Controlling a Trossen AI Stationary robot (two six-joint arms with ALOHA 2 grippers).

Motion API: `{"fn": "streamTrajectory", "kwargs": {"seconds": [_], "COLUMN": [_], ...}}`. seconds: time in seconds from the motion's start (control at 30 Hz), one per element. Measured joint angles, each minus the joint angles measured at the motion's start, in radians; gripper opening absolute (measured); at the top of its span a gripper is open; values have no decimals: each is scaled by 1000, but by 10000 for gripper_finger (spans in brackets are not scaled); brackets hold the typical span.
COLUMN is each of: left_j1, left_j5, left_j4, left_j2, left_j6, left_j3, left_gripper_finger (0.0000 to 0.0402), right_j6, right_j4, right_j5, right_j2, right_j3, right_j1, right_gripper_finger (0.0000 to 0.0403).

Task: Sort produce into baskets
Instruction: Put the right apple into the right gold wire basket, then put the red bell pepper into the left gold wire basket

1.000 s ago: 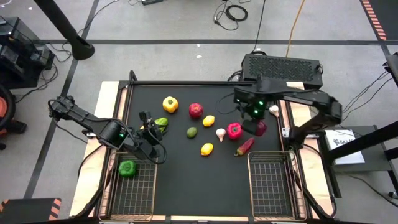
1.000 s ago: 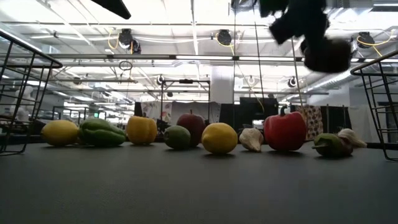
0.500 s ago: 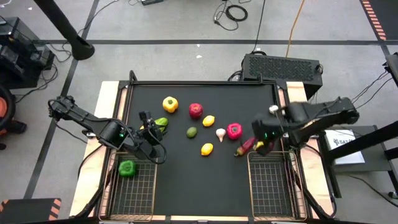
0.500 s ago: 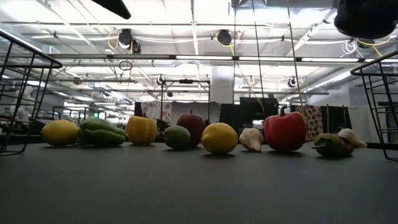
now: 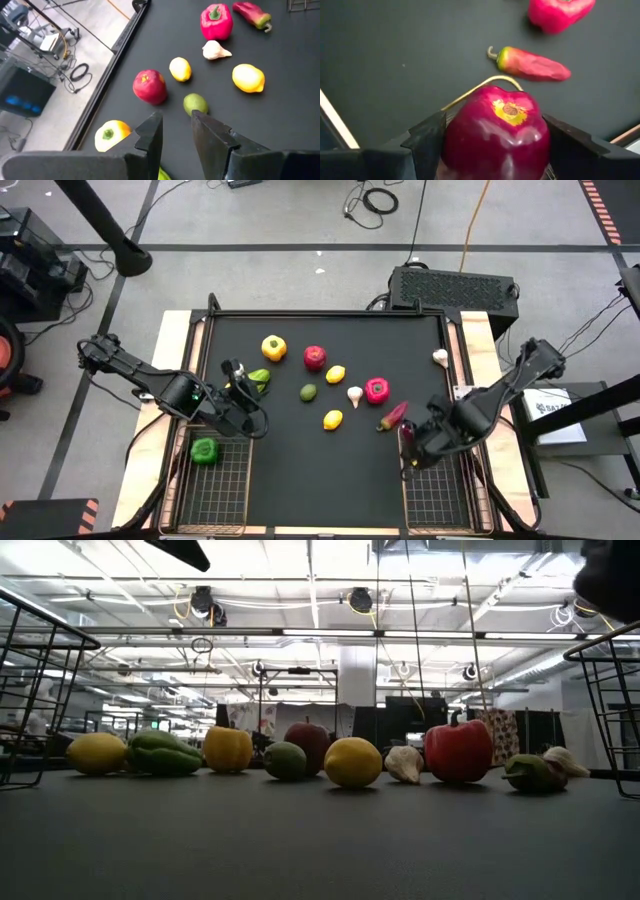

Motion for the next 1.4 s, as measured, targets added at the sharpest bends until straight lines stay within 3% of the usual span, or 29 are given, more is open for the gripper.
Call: {"fn": "streamTrajectory", "kwargs": {"seconds": [0.23,0.43,0.9,1.4], "left_j1": [0,0,0,26], "left_j5": [1,1,1,-7], "left_j4": [24,58,82,183], "left_j2": [0,0,5,102], "left_j6": [-28,-28,-28,96], "left_j3": [0,0,0,0], "left_gripper_finger": [112,112,112,112], "right_j6": [34,41,-5,-270], "right_j4": [-1,-32,-72,-122], "right_j5": [27,32,104,637], "right_j2": [77,138,137,135], "right_j3": [-6,-7,-6,250], "right_j1": [59,62,61,12], "right_gripper_finger": [289,319,338,338]}}
